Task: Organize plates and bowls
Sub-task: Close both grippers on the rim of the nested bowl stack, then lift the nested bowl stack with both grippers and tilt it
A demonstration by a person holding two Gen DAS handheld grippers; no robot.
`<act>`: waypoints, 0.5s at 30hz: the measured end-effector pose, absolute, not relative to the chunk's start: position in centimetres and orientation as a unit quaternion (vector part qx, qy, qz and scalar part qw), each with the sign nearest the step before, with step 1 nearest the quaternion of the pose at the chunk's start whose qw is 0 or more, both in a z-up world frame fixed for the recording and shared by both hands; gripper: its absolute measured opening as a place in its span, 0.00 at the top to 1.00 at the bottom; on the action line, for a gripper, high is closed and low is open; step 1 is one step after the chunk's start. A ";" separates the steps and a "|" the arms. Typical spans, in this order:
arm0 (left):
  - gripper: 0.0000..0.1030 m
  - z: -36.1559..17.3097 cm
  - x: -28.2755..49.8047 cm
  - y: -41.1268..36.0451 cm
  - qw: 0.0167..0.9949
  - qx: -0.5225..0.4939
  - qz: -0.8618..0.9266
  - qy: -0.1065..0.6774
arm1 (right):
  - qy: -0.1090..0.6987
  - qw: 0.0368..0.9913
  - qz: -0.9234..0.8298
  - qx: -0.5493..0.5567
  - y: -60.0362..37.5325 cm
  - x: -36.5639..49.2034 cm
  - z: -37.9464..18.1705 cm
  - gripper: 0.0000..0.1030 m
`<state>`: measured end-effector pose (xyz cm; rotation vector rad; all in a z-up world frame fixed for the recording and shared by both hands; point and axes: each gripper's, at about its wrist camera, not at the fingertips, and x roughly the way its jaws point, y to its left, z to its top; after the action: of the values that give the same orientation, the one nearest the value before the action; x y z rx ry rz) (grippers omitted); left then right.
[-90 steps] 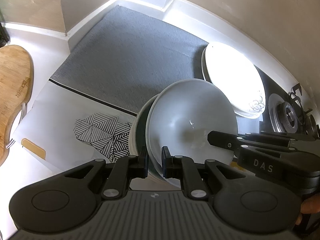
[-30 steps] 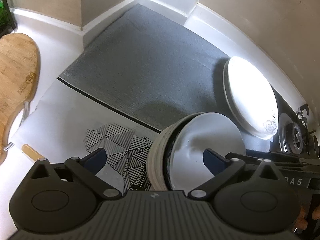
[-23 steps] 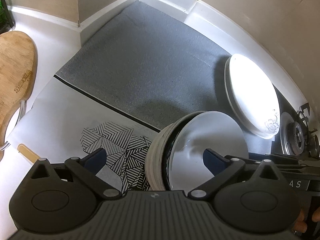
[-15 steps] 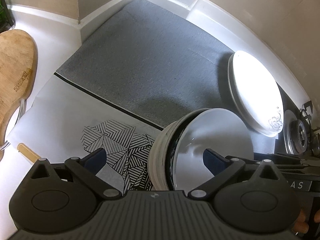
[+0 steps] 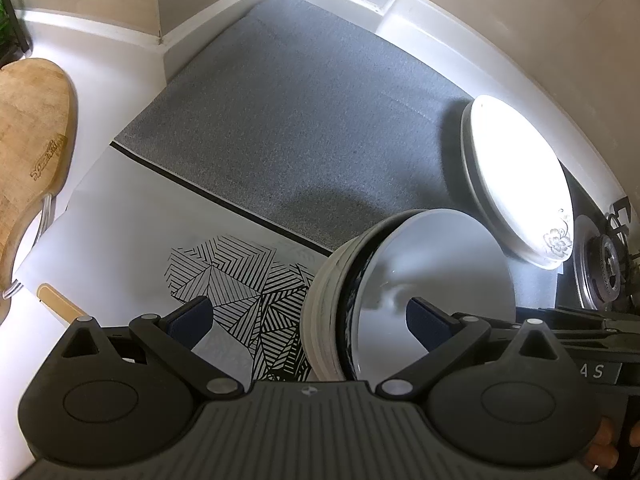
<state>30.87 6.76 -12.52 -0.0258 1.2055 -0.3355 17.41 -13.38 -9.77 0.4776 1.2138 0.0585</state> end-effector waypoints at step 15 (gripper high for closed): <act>0.00 -13.4 31.4 7.0 0.807 -0.016 -0.148 0.572 | 0.568 0.793 0.024 0.219 -13.1 17.8 -10.5 0.30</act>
<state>31.40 6.96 -13.38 -0.0349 1.2237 -0.3157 17.76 -13.05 -10.48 0.4712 1.2205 0.0510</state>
